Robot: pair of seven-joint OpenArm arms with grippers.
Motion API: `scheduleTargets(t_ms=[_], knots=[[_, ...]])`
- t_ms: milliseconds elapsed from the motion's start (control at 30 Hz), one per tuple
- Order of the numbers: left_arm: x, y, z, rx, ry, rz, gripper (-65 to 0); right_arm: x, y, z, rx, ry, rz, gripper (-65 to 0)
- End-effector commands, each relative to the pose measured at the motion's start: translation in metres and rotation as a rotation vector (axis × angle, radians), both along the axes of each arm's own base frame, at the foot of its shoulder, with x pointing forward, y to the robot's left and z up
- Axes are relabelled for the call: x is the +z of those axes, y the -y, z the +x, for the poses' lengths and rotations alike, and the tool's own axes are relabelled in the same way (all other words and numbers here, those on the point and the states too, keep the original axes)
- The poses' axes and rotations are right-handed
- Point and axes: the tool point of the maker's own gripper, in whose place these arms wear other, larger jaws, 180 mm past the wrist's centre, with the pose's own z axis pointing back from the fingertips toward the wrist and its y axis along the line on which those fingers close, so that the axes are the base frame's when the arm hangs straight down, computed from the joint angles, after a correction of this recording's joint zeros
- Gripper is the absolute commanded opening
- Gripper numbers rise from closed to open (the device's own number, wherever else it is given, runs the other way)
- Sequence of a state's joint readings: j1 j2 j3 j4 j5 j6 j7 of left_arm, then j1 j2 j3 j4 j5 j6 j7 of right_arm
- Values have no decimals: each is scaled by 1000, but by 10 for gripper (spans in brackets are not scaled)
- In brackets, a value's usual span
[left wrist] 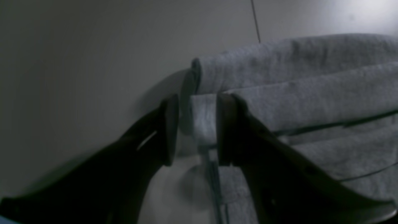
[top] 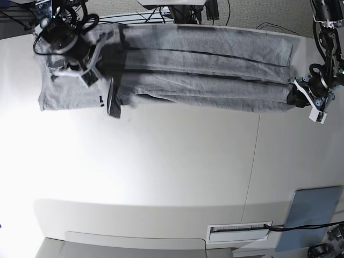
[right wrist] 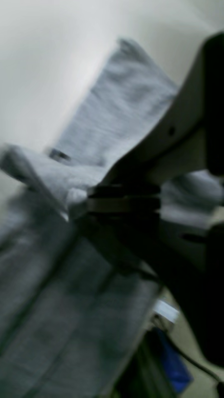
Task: Fold the T-shirt properly
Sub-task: 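Grasp the shirt end near the right gripper and fold it inward, then grasp the shirt end near the left gripper and lift it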
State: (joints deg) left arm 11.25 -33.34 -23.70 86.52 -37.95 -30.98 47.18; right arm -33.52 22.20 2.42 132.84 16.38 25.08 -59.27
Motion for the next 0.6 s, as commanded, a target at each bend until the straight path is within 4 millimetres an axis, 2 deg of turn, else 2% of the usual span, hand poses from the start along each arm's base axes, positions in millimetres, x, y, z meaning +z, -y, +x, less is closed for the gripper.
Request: scheduleTargets(t_ms=[0,233,567], knots=[[15,-6,10,-4,47,12,-430,6,-3,0,18,21,11,-650],[13,-3,9,-3,46,4,-430,-5,-11,-27,99,-47,14,-650],[13,-3,9,-2,48,3,-430,-8,-12,-32,119,-64,9,-650]])
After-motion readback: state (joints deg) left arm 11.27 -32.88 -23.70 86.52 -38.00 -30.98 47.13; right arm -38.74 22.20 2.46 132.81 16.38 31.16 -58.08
